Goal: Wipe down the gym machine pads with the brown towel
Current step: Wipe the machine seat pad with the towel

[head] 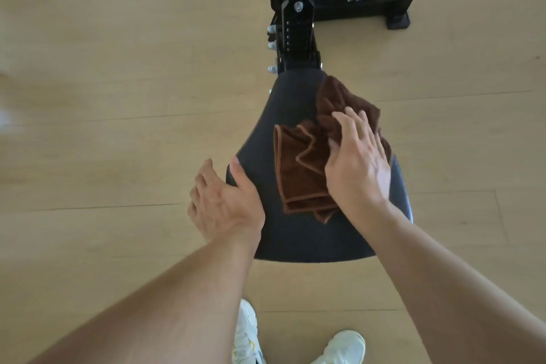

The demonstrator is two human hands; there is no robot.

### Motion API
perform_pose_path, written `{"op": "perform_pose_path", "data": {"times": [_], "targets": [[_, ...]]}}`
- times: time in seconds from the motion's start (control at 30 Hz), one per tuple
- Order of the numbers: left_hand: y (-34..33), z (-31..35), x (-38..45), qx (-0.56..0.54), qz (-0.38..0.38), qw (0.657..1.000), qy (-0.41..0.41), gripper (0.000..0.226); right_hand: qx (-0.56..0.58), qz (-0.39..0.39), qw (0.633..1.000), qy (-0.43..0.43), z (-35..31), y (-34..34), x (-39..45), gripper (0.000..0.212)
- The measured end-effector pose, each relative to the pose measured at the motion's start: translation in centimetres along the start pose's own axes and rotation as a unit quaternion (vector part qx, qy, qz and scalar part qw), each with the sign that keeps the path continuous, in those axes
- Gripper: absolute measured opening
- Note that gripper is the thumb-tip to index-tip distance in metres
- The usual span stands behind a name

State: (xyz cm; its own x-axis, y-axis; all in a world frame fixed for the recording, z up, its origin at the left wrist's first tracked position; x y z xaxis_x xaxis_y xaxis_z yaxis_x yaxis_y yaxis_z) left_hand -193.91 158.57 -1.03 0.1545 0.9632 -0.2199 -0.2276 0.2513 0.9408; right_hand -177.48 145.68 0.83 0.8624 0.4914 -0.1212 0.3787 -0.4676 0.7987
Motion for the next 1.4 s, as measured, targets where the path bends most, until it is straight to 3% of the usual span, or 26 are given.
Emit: {"op": "perform_pose_path", "data": {"times": [0.1,0.17,0.27,0.53,0.8,1.03,1.4], "targets": [[-0.1,-0.1,-0.1,-0.004,-0.003,1.000,0.003,0.068,0.000,0.032,0.996,-0.083,2.8,2.3,-4.6,0.052],[-0.1,-0.2,0.0,-0.008,-0.005,1.000,0.005,0.067,-0.003,0.022,0.990,-0.137,3.5,2.9,-5.9,0.067],[-0.2,-0.3,-0.1,-0.007,-0.006,1.000,0.010,0.067,-0.021,0.007,0.987,-0.159,3.2,2.7,-4.7,0.072],[-0.2,-0.4,-0.2,-0.012,-0.004,1.000,0.017,0.066,-0.037,0.023,0.993,-0.109,1.3,1.6,3.3,0.040],[-0.3,-0.3,0.0,-0.027,0.001,0.999,0.023,0.057,0.011,-0.013,0.999,-0.026,-2.6,-1.3,11.8,0.041],[-0.3,-0.2,0.2,-0.031,0.000,0.999,0.020,0.054,0.004,-0.068,0.995,0.078,-2.1,-0.9,9.3,0.042],[-0.4,-0.2,0.4,-0.047,-0.009,0.999,0.020,0.054,-0.028,-0.116,0.986,0.119,-1.8,0.7,1.3,0.046]]}}
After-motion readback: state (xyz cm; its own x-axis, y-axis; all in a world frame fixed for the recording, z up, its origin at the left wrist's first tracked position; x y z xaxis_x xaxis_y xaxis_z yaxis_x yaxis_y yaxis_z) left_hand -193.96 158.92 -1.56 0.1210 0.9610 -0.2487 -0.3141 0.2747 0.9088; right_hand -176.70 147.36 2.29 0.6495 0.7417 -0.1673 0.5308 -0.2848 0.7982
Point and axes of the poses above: each hand's wrist, its own x-axis towards the middle knuckle, its own y-axis out of the back of the hand, z = x × y, the point moved 4 cm from there along x, towards the middle knuckle, and after that the axes turned 7 degrees about x, right-handed, at the moved point
